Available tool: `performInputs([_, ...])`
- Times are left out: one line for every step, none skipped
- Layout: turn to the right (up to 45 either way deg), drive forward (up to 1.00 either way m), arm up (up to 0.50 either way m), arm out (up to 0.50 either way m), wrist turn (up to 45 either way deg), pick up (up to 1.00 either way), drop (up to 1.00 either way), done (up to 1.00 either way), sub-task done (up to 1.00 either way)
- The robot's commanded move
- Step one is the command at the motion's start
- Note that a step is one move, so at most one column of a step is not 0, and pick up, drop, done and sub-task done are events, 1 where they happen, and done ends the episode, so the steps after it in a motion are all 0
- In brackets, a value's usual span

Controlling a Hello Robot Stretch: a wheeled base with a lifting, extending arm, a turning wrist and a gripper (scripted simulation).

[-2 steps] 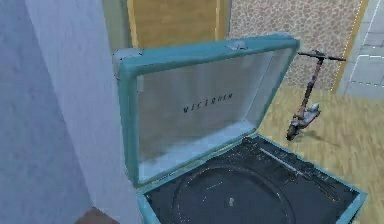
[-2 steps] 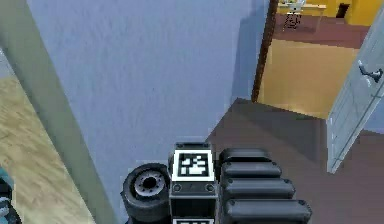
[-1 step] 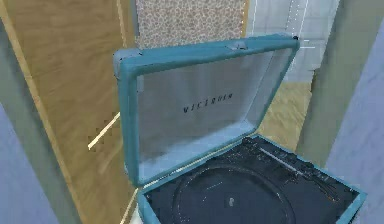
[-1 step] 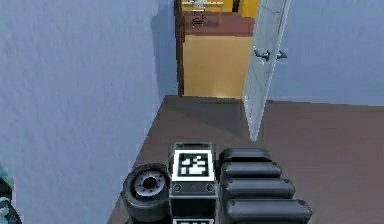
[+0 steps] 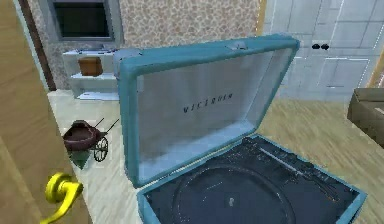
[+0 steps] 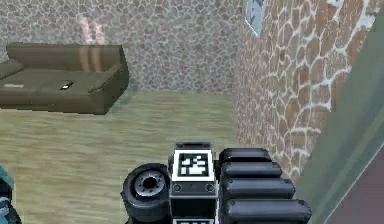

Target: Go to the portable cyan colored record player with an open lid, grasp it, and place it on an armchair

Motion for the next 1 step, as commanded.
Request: performInputs([3.0,0.00,0.00,0.00,0.0,0.00,0.00,0.00,0.00])
